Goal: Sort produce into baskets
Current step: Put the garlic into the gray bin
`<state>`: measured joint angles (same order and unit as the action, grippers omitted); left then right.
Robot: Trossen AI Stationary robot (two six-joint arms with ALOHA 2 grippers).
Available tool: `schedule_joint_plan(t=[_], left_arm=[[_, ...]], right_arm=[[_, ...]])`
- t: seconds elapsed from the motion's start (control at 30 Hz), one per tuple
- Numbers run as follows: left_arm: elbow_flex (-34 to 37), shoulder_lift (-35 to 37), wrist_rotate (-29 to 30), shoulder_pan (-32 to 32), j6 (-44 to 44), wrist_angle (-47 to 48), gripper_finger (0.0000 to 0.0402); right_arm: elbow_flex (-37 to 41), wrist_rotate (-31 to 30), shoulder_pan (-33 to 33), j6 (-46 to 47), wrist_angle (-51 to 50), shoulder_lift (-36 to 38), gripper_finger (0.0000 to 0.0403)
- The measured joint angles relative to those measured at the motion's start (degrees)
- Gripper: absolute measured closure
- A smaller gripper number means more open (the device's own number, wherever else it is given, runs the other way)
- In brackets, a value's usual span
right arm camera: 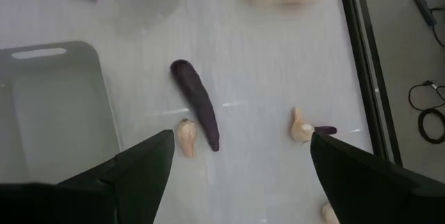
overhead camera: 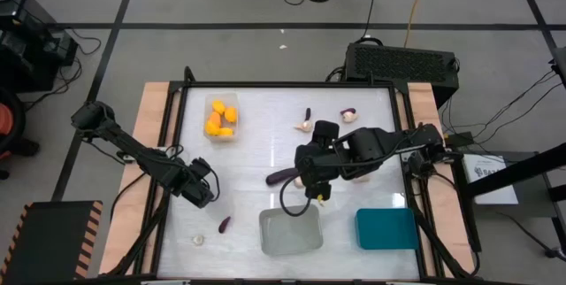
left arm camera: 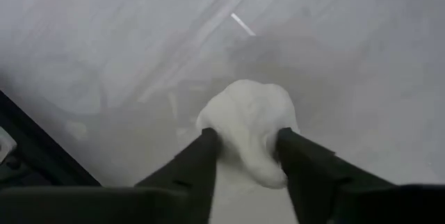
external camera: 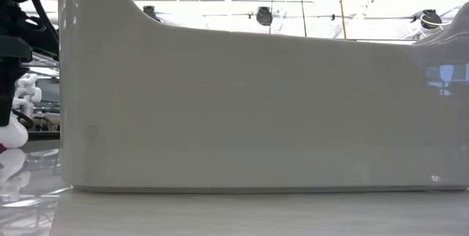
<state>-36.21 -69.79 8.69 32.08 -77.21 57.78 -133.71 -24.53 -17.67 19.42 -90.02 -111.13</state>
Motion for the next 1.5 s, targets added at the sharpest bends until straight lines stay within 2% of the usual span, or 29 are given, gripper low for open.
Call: schedule_joint_plan(t=[0.1,0.2,0.4,0.57,0.67,0.8,0.9,0.97,1.07,1.2,1.3,1.5], left_arm=[[-0.09,0.01,0.00,0.00,-0.02,0.00,0.0311],[-0.79,0.12,-0.11,-0.02,-0.01,0.09,0.0343],[-3.90,1.75,-0.02,-0.24,0.09,-0.35,0.0344],[-8.80,2.33,4.31,-0.22,0.13,-2.22,0.0340],[-11.04,2.37,8.49,-0.71,0.71,-9.64,0.0340],[-11.22,2.28,9.03,-3.33,10.92,-28.50,0.0339],[-11.28,1.59,9.00,-5.87,18.81,-41.59,0.0339],[-11.28,1.06,8.53,-7.60,22.76,-46.86,0.0338],[-11.37,-0.72,4.67,-10.46,25.30,-53.61,0.0338],[-11.64,-4.66,-2.06,-13.24,25.09,-57.88,0.0338],[-14.34,-8.69,-6.20,-14.44,25.09,-57.70,0.0338],[-23.21,-17.29,-13.12,-15.98,25.58,-57.80,0.0338]], right_arm=[[0.00,0.00,0.07,-0.63,0.00,0.00,0.0074],[0.01,0.02,0.07,-0.88,0.00,-0.02,0.0074],[0.02,0.03,0.11,-2.18,0.00,-0.07,0.0074],[0.04,-1.64,-0.36,-3.06,0.00,0.75,0.0074],[0.34,-1.91,-1.17,-4.02,0.11,2.57,0.0074],[4.10,-2.57,-2.11,-1.59,0.07,7.32,0.0074],[9.40,-3.77,-2.79,2.62,0.07,12.82,0.0074],[14.19,-5.58,-3.46,6.58,0.02,17.11,0.0074],[23.26,-7.61,-4.54,13.46,0.06,23.98,0.0074],[37.42,-9.27,-6.31,24.59,1.75,33.61,0.0074],[47.39,-8.41,-8.22,30.95,7.90,40.13,0.0074],[62.47,-5.27,-13.84,32.97,26.01,49.02,0.0074]])
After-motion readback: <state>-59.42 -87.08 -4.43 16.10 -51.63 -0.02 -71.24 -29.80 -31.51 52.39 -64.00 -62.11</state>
